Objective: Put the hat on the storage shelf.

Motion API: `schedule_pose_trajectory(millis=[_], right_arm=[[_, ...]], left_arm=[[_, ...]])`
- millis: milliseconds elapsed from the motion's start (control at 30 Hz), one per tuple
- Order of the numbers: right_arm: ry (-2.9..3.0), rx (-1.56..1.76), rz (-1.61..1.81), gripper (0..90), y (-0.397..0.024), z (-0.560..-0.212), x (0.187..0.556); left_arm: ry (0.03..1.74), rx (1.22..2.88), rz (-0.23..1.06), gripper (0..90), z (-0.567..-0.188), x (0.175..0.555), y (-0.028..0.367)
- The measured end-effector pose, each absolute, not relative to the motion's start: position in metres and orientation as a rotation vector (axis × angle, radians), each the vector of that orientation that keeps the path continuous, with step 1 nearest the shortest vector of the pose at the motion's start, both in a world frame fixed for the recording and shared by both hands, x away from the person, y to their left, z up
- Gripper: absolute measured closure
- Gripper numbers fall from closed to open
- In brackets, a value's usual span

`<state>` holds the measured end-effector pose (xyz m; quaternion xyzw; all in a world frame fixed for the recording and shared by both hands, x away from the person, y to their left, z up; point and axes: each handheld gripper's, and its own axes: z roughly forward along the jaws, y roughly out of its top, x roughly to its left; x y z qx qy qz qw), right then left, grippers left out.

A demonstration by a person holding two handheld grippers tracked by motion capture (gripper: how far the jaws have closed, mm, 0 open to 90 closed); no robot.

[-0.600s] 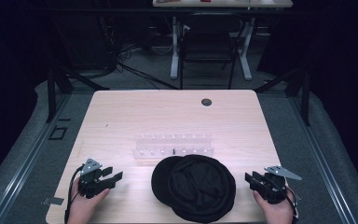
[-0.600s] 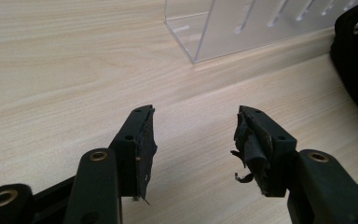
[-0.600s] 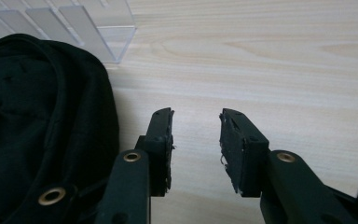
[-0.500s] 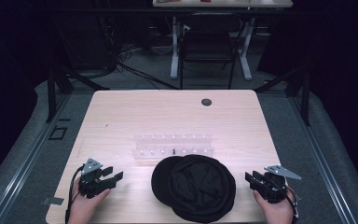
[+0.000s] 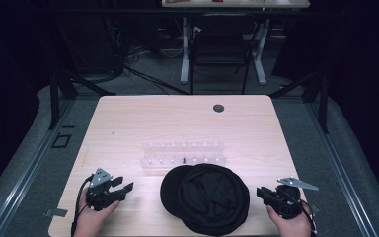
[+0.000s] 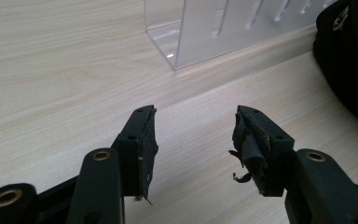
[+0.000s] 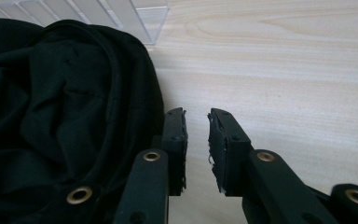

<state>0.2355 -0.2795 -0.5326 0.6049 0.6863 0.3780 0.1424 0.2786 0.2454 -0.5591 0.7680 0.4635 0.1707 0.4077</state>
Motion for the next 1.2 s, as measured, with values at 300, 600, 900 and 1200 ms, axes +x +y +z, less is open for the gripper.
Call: schedule_pose_trajectory(millis=[300,600,900,1200], right_arm=[[2.036,1.853,1.151,75.4,-0.276,-0.519,0.235],[2.148,1.929,1.073,73.2,-0.262,-0.525,0.244],[2.229,2.022,1.092,87.1,-0.264,-0.527,0.26],[2.159,2.049,1.031,88.6,-0.285,-0.518,0.267]], left_arm=[[1.209,1.921,0.421,51.0,-0.559,0.279,0.245],[1.206,1.909,0.383,52.6,-0.558,0.276,0.244],[1.199,1.929,0.376,52.5,-0.558,0.276,0.244],[1.205,1.933,0.39,53.0,-0.559,0.276,0.243]])
